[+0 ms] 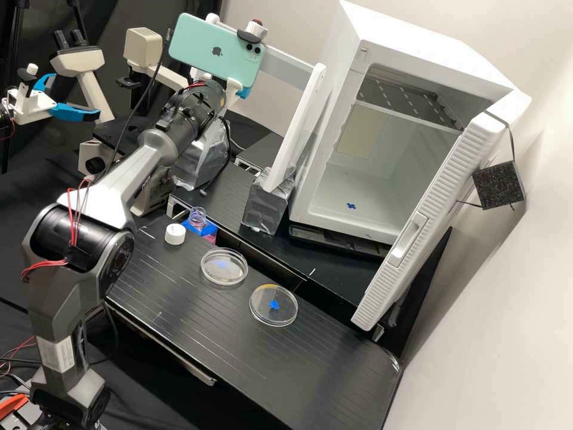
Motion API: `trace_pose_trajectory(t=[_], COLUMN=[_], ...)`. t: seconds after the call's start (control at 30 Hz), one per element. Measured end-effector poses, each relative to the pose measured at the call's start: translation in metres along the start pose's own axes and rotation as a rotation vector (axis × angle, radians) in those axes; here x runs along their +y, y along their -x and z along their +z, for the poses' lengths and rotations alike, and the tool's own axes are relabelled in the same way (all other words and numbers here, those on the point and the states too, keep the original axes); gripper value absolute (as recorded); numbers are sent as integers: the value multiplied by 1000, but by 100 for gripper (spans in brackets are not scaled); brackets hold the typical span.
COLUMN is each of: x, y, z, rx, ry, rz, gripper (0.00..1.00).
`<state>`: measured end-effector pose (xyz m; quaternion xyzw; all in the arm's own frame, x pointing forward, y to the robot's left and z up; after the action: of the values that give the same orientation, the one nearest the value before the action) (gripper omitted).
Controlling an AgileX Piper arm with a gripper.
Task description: Use the pipette
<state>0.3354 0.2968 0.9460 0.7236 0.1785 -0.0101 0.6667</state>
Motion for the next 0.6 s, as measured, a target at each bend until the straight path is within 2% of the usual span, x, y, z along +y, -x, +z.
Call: trace_pose_trajectory(t=[0.33,0.4,0.6], x=[1,1,0], y=[-3,-3,-6], z=[11,14,18], rx=[-32,-37,-39], ry=[-9,-28,-31], rz=[1,3,-6], gripper=[0,0,0])
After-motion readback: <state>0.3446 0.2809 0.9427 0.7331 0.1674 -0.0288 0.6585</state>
